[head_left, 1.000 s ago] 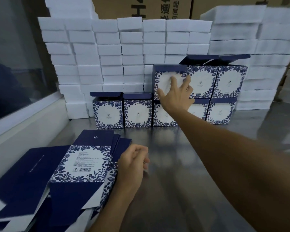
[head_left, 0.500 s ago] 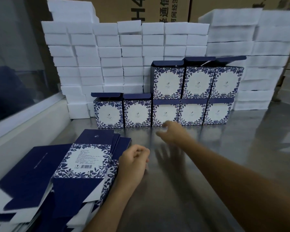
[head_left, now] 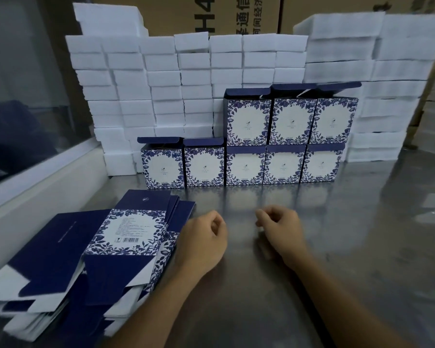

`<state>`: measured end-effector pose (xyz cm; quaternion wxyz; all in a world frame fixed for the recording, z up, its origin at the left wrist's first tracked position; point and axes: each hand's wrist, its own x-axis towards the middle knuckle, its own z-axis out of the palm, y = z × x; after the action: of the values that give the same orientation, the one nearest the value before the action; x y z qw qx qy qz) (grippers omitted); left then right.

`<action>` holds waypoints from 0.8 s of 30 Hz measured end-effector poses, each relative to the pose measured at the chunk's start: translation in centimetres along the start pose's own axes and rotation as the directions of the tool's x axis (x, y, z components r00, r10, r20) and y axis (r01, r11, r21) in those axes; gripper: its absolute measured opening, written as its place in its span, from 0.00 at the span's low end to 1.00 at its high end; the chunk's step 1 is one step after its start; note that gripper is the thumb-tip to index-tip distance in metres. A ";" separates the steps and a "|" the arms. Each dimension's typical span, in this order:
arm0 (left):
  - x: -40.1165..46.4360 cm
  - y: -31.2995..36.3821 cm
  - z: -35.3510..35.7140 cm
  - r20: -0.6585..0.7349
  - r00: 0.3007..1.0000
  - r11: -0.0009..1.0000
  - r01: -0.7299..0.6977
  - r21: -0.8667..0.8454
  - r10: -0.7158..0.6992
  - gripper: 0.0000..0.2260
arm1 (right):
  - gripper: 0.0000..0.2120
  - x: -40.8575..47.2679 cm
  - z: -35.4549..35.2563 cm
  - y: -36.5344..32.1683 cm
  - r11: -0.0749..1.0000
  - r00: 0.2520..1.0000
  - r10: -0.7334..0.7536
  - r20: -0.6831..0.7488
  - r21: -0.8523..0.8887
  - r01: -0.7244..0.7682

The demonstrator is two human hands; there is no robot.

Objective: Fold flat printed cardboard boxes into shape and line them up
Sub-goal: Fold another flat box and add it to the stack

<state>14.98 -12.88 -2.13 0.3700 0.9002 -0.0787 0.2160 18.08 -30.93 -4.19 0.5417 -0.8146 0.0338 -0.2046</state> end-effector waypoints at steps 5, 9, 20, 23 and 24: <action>1.0 -0.3 -3.4 -0.095 0.991 0.963 -0.071 0.259 0.099 0.06 | 0.12 -0.2 -0.2 -0.5 0.994 0.999 0.034 -0.029 0.103 -0.031; 1.7 -2.9 -5.2 -0.221 0.960 0.750 0.271 0.603 -0.169 0.22 | 0.11 -0.3 -0.6 -0.2 0.993 0.999 0.024 -0.024 0.113 -0.021; 1.9 -6.7 -7.7 -0.115 0.842 0.651 0.487 0.582 -0.527 0.35 | 0.11 0.0 -0.4 -0.1 0.991 1.000 0.005 -0.004 0.135 -0.004; 2.0 -6.8 -8.2 -0.145 0.868 0.662 0.461 0.591 -0.475 0.27 | 0.12 0.0 -0.3 0.0 0.993 1.000 -0.009 0.004 0.115 0.008; 2.1 -7.0 -8.6 -0.122 0.864 0.676 0.463 0.573 -0.488 0.28 | 0.12 0.0 -0.3 0.1 0.994 1.000 -0.011 0.005 0.109 0.010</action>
<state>16.12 -1.87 -0.19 0.1166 0.9624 0.2205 0.1071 18.03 -31.22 -4.18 0.5845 -0.7845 0.0169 -0.2066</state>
